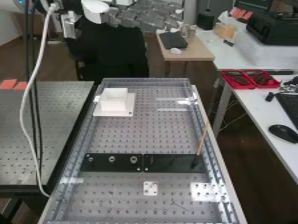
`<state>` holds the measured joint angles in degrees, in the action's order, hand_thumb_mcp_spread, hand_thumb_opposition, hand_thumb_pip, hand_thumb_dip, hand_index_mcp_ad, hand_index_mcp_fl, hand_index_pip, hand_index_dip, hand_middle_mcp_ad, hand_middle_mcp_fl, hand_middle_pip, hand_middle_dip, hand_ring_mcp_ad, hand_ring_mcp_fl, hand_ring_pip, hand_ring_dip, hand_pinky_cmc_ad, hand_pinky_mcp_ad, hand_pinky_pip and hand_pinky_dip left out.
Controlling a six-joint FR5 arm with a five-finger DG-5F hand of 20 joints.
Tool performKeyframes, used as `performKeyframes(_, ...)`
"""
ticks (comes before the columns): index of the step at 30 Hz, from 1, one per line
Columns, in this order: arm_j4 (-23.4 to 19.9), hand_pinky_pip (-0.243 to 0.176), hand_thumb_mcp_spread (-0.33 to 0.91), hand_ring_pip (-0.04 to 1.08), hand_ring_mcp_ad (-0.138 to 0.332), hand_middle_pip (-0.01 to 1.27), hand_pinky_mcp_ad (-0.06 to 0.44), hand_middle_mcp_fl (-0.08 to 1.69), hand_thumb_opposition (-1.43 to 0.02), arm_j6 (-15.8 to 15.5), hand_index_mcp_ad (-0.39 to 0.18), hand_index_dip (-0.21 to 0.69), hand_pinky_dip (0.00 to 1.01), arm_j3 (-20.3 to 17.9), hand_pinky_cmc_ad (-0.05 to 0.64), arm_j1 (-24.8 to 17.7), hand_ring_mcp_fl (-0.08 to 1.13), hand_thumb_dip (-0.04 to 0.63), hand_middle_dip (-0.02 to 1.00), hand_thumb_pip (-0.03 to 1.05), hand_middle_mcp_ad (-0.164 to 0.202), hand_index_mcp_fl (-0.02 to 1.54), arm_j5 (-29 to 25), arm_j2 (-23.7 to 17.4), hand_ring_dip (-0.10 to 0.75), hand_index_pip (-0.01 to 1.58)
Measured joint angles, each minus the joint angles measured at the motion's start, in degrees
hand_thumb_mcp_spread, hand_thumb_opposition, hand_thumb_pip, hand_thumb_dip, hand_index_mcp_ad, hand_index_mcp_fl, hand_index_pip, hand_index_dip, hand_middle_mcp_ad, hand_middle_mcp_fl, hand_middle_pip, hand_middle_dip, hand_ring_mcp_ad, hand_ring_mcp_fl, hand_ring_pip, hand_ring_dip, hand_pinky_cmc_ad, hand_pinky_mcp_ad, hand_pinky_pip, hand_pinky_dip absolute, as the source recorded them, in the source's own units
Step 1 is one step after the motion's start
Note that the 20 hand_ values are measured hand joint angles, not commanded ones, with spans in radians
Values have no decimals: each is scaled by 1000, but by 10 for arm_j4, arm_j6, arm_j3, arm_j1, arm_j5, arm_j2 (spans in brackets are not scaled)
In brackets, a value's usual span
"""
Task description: Grab the drill bit and place it in the clear container
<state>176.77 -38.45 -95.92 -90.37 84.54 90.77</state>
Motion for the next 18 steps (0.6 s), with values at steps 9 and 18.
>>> performKeyframes(9,-20,-113,120,108,239,164,183,37,-663,8,140,-12,152,-21,286,-2,93,12,37,122,154,5,-21,13,-14,84)
performKeyframes(18,-52,-120,136,106,248,171,183,40,-689,24,140,-10,154,-50,304,-3,93,10,47,131,155,5,-57,30,-12,86)
